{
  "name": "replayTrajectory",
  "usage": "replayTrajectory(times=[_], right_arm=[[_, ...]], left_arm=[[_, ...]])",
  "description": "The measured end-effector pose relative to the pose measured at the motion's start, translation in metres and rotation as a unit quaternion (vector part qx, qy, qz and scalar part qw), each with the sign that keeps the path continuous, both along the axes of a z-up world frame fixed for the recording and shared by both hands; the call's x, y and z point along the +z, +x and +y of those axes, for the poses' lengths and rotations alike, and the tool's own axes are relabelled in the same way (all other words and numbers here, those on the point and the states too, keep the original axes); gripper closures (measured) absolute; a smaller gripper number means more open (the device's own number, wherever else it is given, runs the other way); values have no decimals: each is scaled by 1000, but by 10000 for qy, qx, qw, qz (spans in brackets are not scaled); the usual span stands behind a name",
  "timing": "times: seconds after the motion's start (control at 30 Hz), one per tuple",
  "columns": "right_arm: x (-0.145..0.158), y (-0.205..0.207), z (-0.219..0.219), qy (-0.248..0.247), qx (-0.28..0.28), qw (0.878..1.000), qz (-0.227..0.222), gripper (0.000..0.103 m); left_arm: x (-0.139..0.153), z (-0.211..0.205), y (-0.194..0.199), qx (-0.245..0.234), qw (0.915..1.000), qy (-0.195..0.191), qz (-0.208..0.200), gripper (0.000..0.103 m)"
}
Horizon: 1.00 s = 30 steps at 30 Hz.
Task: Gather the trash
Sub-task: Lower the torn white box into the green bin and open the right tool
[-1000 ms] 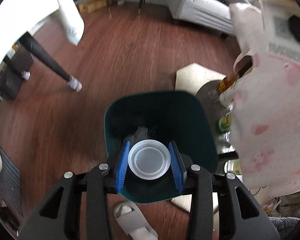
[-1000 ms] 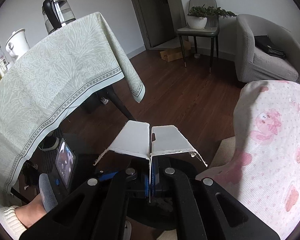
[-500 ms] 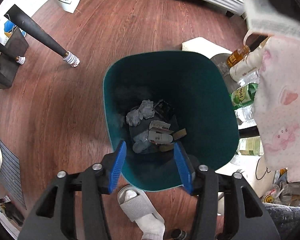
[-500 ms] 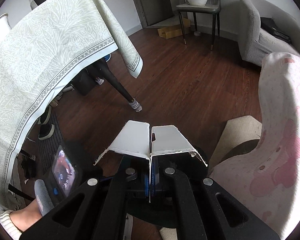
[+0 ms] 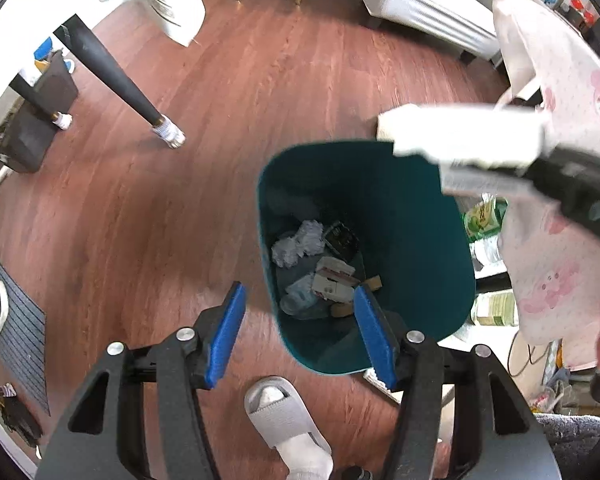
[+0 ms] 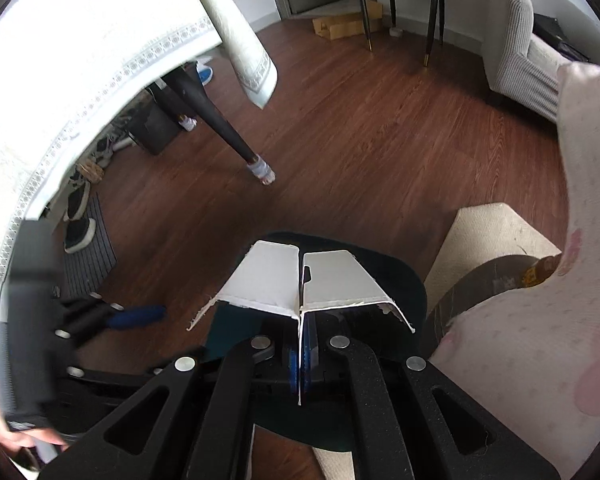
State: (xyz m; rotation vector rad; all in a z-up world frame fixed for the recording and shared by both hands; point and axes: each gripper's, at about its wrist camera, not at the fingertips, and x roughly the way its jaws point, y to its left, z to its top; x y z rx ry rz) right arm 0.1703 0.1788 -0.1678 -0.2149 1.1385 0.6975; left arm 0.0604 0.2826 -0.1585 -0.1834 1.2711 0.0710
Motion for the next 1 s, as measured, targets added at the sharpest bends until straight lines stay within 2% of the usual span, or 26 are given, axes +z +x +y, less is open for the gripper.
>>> replayTrajectory(times=[0.27,0.4,0.53,0.7,0.8,0.9,1.0], right_arm=[[-27,-7,6,-314,211,9989,264,101],[-37,-11,11,-488,385,9976,296,99],[-50,-14,12,-635,460,9962,383,99],[-65,-15,7,-785,423,9943,590,98],[-69,-16,4,-812,403,9939,624,91],[-68,-17,-1,-800,408,9941,606,91],[-61,-21,-7,-726,404,9950,553,91]], left_arm=[[53,12,-6,234,9976,-67,-655,54],[90,9,-10,323,9926,-101,-1168,54],[116,4,-12,364,9879,9,-1504,54],[127,-1,-12,318,9859,88,-1643,54],[131,-4,-10,337,9852,27,-1683,54],[138,-9,-10,328,9835,10,-1780,54],[147,-13,-13,311,9803,166,-1941,54]])
